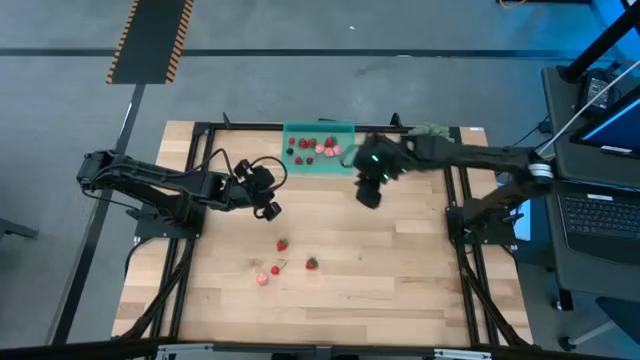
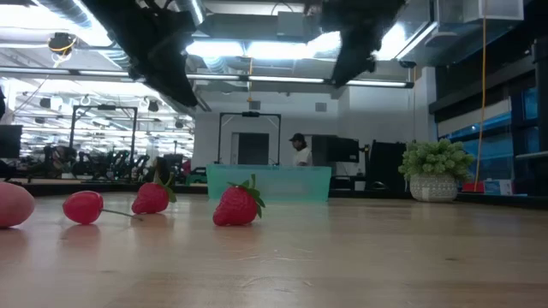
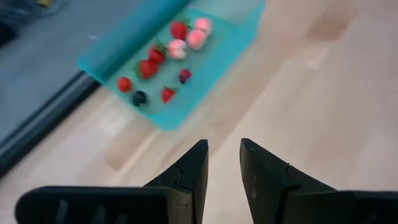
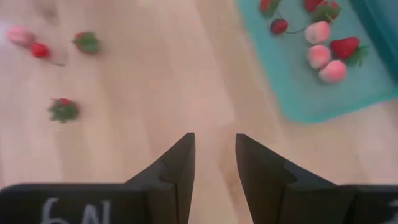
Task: Pick and placing Produce into tupperware
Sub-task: Put the red strawberry into the green container
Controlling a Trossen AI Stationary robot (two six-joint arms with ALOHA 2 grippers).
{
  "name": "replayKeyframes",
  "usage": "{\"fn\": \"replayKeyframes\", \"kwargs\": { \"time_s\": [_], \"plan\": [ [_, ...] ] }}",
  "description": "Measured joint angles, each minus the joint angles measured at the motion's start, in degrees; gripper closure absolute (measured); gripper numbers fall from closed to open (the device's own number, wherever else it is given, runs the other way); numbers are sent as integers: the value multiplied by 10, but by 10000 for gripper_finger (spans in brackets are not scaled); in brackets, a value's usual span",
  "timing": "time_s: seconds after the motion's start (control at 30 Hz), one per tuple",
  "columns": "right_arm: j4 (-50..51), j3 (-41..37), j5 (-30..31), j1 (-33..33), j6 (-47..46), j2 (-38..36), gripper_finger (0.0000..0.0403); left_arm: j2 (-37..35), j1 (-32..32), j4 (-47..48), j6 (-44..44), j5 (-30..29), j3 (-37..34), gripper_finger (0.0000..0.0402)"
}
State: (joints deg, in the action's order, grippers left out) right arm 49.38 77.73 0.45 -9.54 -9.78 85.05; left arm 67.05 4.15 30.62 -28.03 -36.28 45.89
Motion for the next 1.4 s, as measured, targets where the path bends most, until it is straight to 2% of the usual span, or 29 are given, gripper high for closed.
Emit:
{"fn": "replayKeyframes", "kwargs": {
  "time_s": [0.13,0.3,0.5,0.67,0.83,1.0,1.1,1.23,1.4],
  "plan": [
    [-36,-72,34,68,-69,-72,285,0,18,-23,1,35,0,316],
    [-104,-142,45,156,-143,-130,285,0,83,-82,1,43,0,316],
    [-231,-215,46,248,-212,-138,285,0,185,-143,1,43,0,316],
    [-375,-276,46,297,-215,-120,285,0,255,-145,1,44,0,316],
    [-468,-316,45,312,-212,-93,285,0,294,-145,2,43,0,316],
    [-487,-332,45,312,-182,-65,285,0,312,-146,-12,43,0,316],
    [-492,-332,45,312,-196,-48,285,0,320,-146,-31,43,0,312],
    [-492,-332,45,312,-197,-31,275,0,328,-146,-33,43,0,281],
    [-497,-332,45,311,-193,-25,230,0,328,-144,-30,43,0,221]
  ]
}}
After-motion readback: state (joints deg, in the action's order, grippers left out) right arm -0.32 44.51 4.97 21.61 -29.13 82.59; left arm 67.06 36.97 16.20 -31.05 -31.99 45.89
